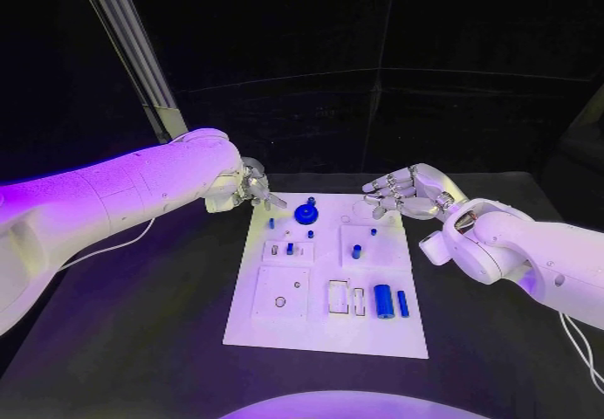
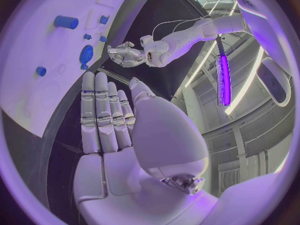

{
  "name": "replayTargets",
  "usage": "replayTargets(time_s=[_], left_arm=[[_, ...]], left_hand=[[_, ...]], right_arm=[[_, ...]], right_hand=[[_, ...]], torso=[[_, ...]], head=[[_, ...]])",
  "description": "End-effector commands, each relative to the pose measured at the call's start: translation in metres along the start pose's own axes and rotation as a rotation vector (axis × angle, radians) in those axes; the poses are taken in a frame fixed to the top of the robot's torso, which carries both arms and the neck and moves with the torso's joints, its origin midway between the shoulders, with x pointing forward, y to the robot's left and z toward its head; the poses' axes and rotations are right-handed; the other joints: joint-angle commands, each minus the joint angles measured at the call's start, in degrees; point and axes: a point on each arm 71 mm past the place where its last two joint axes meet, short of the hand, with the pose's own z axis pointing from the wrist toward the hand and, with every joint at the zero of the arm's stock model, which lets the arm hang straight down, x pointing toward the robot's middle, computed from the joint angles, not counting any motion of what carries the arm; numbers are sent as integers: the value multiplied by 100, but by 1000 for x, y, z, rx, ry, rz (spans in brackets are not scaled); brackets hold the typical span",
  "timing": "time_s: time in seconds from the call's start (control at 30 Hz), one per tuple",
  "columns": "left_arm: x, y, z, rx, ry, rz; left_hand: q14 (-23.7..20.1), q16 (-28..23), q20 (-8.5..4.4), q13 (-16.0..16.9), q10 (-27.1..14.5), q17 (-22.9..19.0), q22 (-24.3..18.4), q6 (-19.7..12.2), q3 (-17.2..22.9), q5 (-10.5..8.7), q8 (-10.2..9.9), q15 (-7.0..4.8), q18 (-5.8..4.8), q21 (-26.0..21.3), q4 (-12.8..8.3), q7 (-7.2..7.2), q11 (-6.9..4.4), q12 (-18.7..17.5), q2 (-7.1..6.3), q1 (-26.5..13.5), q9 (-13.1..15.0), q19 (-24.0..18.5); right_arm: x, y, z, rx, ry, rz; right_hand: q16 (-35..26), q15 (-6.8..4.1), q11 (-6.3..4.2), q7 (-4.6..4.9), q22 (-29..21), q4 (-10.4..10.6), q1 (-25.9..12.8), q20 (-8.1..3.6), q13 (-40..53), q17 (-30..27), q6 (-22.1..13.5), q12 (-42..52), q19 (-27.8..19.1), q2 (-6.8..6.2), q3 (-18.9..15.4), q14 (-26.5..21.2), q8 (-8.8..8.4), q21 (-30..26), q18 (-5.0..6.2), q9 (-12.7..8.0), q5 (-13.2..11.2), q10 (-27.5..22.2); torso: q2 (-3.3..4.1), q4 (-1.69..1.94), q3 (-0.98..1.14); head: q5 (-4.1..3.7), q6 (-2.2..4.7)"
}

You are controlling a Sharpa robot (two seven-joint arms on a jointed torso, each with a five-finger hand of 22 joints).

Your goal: Assemble the parts on the task board

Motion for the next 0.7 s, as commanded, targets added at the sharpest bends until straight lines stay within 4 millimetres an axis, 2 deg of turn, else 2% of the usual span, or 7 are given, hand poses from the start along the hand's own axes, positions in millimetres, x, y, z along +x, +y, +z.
replayTargets(time_s=[0.03, 0.7], left_arm=[[3, 1, 3, -13, 47, 68], [11, -4, 12, -41, 93, 97]], left_hand=[[595, 36, 12, 21, 53, 1510, 24, 65, -57, -10, -8, 17, 57, 44, -2, -9, -11, 46, 61, 49, -13, 35], [595, 36, -24, 152, 160, 1510, 139, 253, -186, -11, 115, -28, 36, 123, -25, -77, -68, 169, 172, 175, -12, 79]], right_arm=[[1, 2, 1, -12, -1, 4], [1, 2, 3, -12, 2, 5]], right_hand=[[-20, 1, -10, 10, -8, 15, -37, 25, -8, -8, -41, 15, -31, 17, 5, -31, -23, -38, 13, 1, 35, -42], [-27, -2, -12, 9, -14, 2, -21, 25, -15, -8, -41, 21, -25, 19, 14, -27, -20, -48, 16, 3, 49, -44]], torso=[[3, -6, -3], [-1, 4, -5]], head=[[16, 6], [24, -17]])
